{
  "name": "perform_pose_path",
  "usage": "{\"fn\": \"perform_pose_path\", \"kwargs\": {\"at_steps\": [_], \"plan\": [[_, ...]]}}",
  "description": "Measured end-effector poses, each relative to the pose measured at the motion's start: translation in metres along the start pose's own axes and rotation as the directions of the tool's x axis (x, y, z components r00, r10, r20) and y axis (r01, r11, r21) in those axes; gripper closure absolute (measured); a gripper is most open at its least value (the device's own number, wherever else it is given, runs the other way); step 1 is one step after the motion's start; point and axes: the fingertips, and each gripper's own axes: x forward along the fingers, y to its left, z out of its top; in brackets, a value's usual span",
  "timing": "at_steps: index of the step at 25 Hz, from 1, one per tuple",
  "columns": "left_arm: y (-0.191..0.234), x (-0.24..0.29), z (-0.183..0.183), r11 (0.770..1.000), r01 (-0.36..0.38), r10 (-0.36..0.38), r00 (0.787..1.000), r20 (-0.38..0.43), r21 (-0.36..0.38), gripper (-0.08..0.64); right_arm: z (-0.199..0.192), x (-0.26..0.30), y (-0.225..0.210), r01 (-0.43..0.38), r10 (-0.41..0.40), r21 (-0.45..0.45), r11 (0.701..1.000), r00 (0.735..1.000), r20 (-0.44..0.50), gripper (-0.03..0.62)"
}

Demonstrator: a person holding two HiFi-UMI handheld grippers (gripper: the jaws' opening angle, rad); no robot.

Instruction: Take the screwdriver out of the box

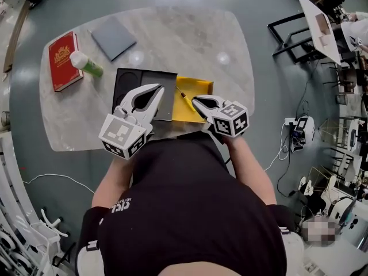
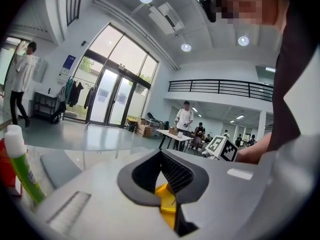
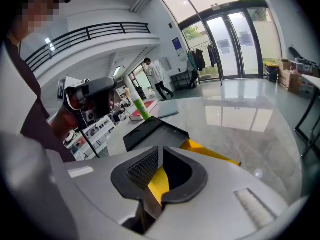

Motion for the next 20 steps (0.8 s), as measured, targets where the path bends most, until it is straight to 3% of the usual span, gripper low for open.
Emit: {"fn": "perform_pose_path", "kwargs": {"at_steps": [11,20], "plan": [[0.016,-0.002,-0.017,0.999,-0.016,0.015,1.000,-0.014,-0.048,0.557,-0.050,0.050,-0.026,0.030,-0.040,-0.049,0.998,0.972,-0.230,0.497],[0.019,0.005,-0.023,0.997,-0.011,0.010,1.000,-0.007,-0.072,0.557,-0.071,0.072,-0.046,0.068,-0.104,-0.110,0.992,0.924,-0.368,0.468]]}}
